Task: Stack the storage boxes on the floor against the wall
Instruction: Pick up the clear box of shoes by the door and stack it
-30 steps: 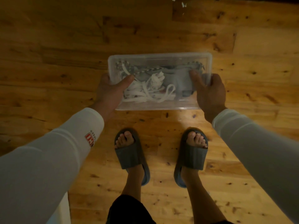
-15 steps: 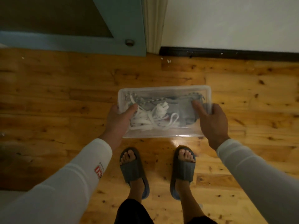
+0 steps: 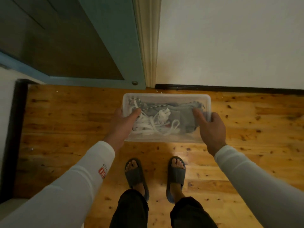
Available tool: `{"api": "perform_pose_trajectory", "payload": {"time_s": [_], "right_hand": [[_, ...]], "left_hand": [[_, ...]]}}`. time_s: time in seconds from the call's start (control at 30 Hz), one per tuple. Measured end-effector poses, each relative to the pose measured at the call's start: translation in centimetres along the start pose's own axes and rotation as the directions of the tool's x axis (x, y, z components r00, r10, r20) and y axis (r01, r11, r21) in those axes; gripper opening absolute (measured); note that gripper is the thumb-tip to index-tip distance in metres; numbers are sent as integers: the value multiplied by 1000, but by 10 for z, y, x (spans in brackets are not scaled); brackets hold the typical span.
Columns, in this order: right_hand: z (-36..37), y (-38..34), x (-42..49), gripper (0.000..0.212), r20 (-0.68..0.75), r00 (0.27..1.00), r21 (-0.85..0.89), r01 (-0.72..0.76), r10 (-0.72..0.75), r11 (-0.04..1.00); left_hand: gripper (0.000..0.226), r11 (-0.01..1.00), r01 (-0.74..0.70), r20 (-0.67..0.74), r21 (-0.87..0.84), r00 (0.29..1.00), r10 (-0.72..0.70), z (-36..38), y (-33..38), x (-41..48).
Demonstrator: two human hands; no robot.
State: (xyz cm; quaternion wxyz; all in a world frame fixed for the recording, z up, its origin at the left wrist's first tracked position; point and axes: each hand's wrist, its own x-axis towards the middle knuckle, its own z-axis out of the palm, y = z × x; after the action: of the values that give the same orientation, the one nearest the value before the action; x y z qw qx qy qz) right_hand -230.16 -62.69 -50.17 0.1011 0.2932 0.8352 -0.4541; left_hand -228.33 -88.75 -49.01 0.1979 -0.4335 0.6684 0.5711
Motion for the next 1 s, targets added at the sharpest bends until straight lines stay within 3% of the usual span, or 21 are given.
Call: {"api": "perform_pose_trajectory", "payload": {"time_s": [0.2, 0.4, 0.63, 0.87, 1.0], "right_hand": [[-73, -51, -36, 50, -35, 999, -24, 21, -22, 999], [-158, -85, -74, 54, -60, 996, 13, 71, -70, 997], [-240, -110, -119, 69, -97, 991, 73, 96, -89, 993], [-299, -128, -147, 76, -226, 973, 108, 74, -47, 991], [-325, -125, -165, 73, -339, 940, 112, 60, -18, 992]], "left_hand": [[67, 999, -42, 11, 21, 999, 42, -2, 52, -78], [66, 971, -212, 37, 107, 977, 209, 5, 99, -157], [78, 930, -317, 66, 187, 948, 310, 19, 143, -246], [77, 865, -451, 175, 222, 891, 419, 35, 180, -289], [76, 829, -516, 305, 216, 842, 445, 49, 200, -302]]}}
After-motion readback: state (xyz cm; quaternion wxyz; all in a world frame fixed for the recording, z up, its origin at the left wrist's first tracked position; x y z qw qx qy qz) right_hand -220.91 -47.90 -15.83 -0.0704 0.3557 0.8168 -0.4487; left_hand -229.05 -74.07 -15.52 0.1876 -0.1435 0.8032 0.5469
